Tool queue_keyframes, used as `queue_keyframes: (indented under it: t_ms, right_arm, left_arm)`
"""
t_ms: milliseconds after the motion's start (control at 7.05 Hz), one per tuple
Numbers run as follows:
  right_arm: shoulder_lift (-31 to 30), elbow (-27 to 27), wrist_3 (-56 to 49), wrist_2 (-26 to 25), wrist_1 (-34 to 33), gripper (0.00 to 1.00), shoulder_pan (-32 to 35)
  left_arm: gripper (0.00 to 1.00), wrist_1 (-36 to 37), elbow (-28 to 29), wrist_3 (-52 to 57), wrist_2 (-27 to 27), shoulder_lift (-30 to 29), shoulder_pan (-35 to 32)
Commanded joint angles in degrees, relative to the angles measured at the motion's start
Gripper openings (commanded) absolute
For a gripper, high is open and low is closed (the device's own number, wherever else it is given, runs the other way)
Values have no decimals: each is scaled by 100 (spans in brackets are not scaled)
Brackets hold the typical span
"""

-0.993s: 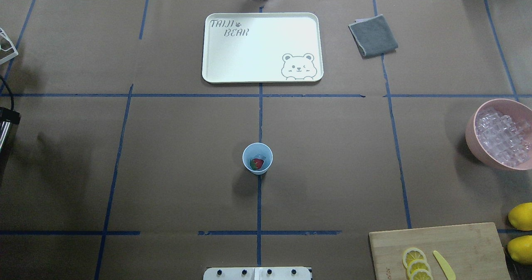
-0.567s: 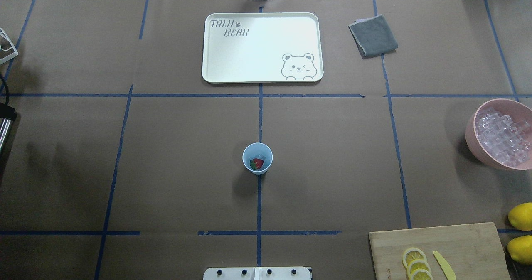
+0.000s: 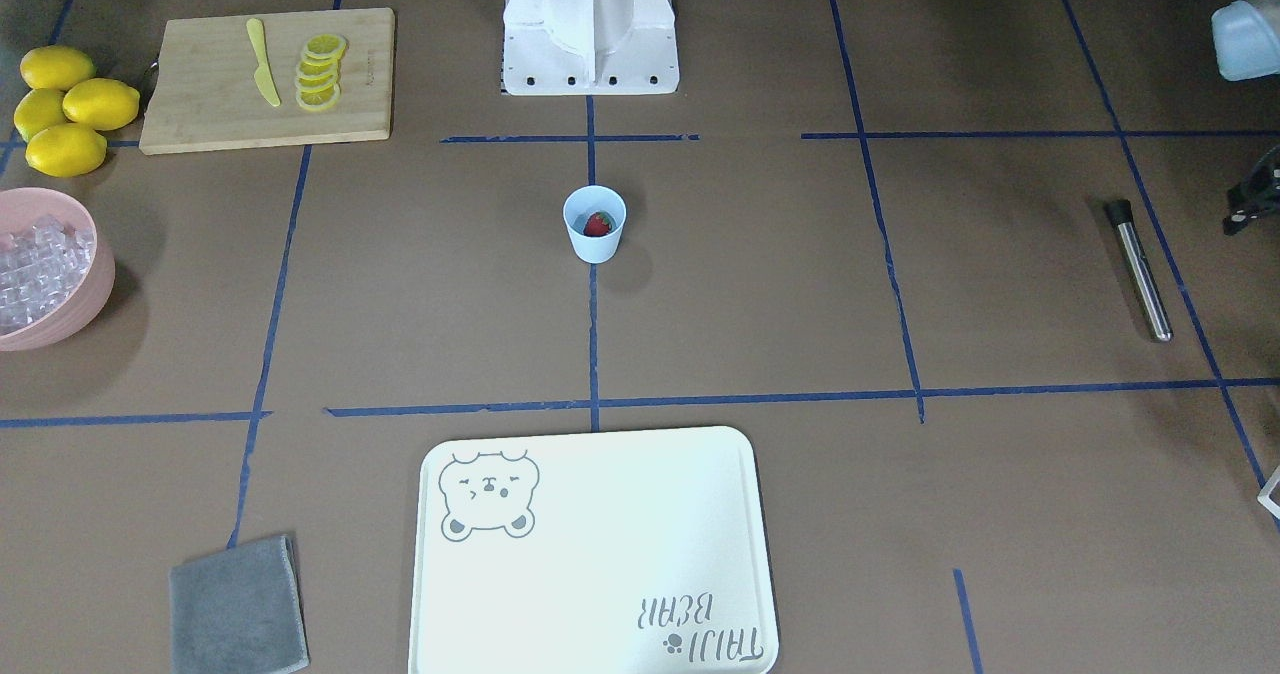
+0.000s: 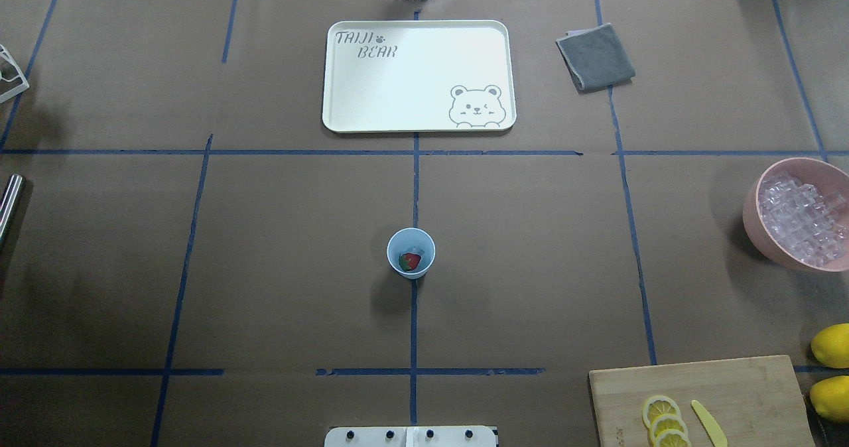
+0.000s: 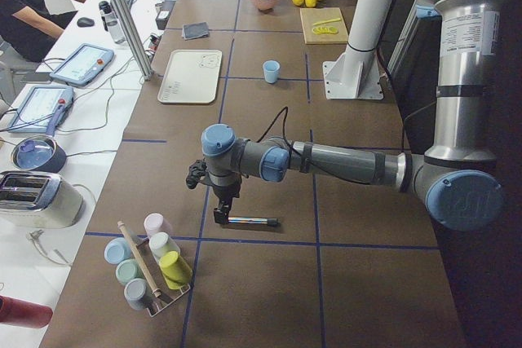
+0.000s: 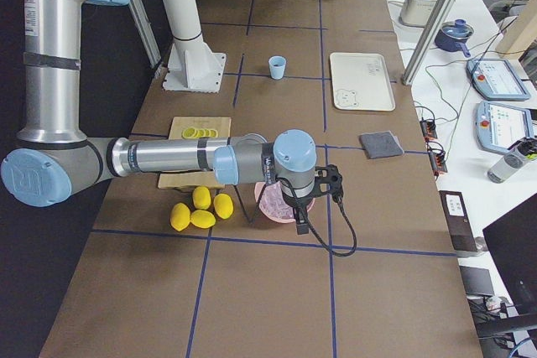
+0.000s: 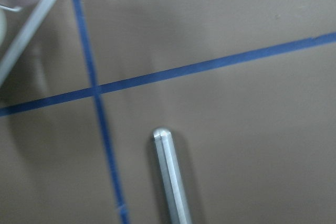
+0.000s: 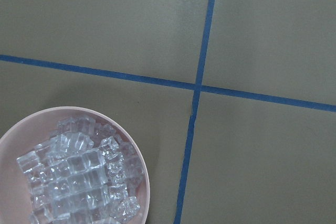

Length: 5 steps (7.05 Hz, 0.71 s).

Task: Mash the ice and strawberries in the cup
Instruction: 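Set the pestle down on the table and open the left gripper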

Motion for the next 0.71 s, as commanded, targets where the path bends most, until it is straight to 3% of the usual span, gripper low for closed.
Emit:
queue_keyframes:
  t_ms: [0, 567]
  right_arm:
    - [60, -55, 7, 44, -50, 99, 0]
    - [61, -177, 34, 192, -51, 99, 0]
  left_arm:
    - [100, 669, 22, 739, -275, 34, -593]
    - [100, 671, 119, 723, -293, 228, -761]
